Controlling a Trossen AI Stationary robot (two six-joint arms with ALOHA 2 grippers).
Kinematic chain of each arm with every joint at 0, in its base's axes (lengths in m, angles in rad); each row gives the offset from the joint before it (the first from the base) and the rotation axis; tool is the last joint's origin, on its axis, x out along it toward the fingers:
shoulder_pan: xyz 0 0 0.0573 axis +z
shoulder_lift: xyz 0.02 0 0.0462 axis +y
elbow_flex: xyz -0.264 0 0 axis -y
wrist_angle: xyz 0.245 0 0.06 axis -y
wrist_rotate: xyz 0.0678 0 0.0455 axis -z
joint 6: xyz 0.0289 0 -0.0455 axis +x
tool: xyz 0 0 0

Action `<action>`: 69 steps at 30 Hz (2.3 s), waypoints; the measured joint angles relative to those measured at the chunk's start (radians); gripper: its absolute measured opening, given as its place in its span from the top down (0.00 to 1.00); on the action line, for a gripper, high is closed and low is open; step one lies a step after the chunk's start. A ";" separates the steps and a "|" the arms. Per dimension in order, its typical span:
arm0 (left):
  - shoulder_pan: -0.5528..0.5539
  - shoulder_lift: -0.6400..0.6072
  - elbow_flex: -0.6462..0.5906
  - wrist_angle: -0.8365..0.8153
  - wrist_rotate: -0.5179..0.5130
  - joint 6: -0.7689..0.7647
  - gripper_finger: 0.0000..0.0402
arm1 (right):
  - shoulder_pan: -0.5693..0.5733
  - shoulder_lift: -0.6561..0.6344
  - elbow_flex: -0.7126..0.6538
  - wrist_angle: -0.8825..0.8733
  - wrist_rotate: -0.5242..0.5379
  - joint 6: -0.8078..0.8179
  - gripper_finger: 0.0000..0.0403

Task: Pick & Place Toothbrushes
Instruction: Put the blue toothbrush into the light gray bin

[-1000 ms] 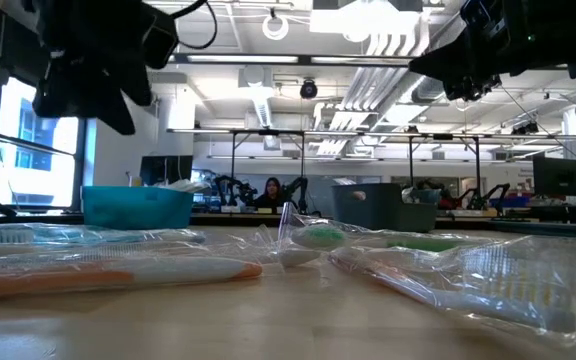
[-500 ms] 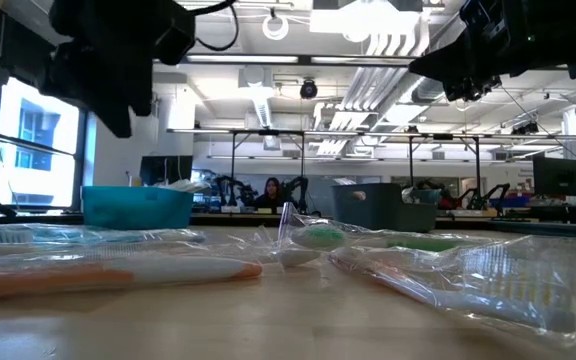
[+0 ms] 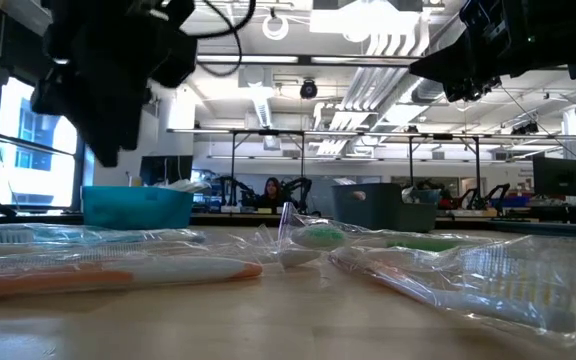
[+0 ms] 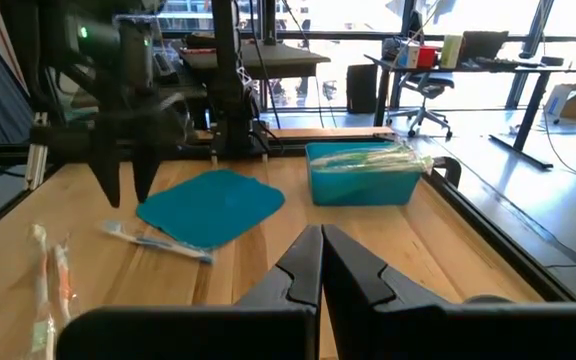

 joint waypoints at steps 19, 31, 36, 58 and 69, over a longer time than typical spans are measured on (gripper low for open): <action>0.068 0.059 -0.053 -0.011 0.043 0.062 0.61 | 0.000 0.000 0.000 -0.001 -0.004 0.003 0.99; 0.078 0.059 -0.121 0.146 0.090 0.051 0.61 | 0.000 0.000 0.000 -0.001 -0.001 0.000 0.99; 0.078 0.077 -0.121 0.165 0.071 0.048 0.61 | 0.000 0.000 0.000 -0.001 -0.001 0.000 0.99; 0.079 0.143 -0.122 0.202 0.133 0.029 0.77 | 0.000 0.000 0.000 -0.002 0.000 -0.001 0.99; 0.076 0.146 -0.122 0.293 0.234 0.058 0.94 | 0.000 0.000 0.000 -0.008 0.000 -0.001 0.99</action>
